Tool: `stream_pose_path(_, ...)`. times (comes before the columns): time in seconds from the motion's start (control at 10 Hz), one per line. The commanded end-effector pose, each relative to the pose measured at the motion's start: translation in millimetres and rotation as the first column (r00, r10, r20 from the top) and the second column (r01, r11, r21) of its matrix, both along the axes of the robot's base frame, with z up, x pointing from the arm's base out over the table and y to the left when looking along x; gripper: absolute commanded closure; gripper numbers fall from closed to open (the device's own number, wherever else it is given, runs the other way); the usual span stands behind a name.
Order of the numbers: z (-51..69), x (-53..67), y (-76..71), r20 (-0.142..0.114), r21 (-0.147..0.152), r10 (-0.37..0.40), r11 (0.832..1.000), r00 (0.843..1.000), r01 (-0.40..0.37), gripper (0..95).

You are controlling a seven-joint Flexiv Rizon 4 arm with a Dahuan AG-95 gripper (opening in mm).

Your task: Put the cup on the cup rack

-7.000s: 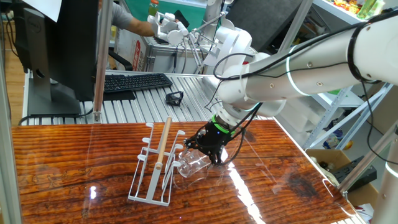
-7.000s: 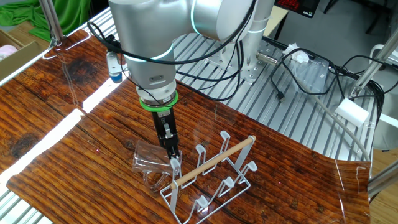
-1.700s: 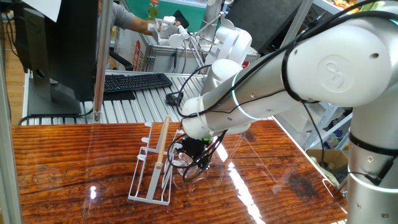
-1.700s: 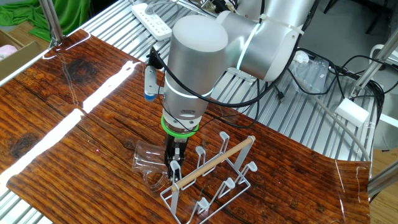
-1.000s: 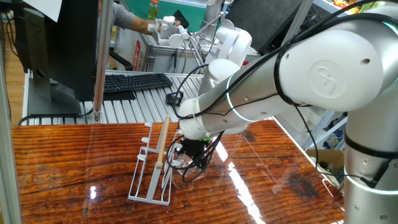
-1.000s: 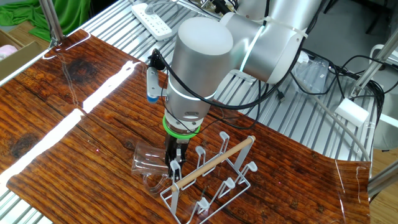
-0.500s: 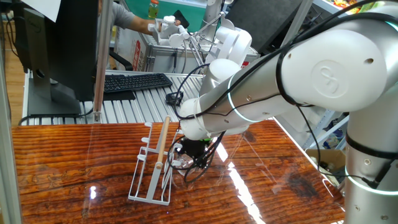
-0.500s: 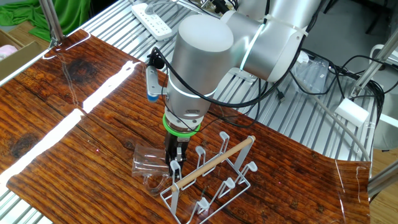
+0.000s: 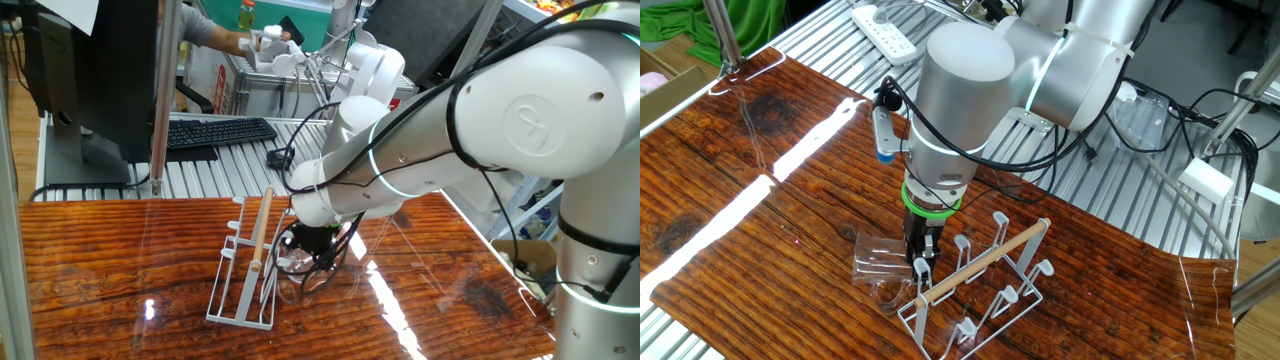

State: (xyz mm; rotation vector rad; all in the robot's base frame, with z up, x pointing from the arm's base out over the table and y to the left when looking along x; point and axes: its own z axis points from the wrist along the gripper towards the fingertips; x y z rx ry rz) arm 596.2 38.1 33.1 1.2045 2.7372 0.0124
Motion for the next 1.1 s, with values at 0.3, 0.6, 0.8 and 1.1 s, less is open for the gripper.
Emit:
stream_pose_path(0.3, 3.9, -3.4, -3.0, -0.004, 0.008, 0.038, 0.999, 0.999, -0.038, 95.0)
stream_pose_path(0.6, 9.6, -10.3, -6.7, -0.008, 0.006, 0.089, 0.996, 0.996, -0.089, 95.0)
stream_pose_path(0.8, 10.5, -12.7, -7.5, -0.009, 0.004, 0.105, 0.994, 0.994, -0.105, 95.0)
stream_pose_path(1.1, 14.7, -16.7, -9.9, -0.013, 0.013, 0.127, 0.992, 0.992, -0.127, 95.0)
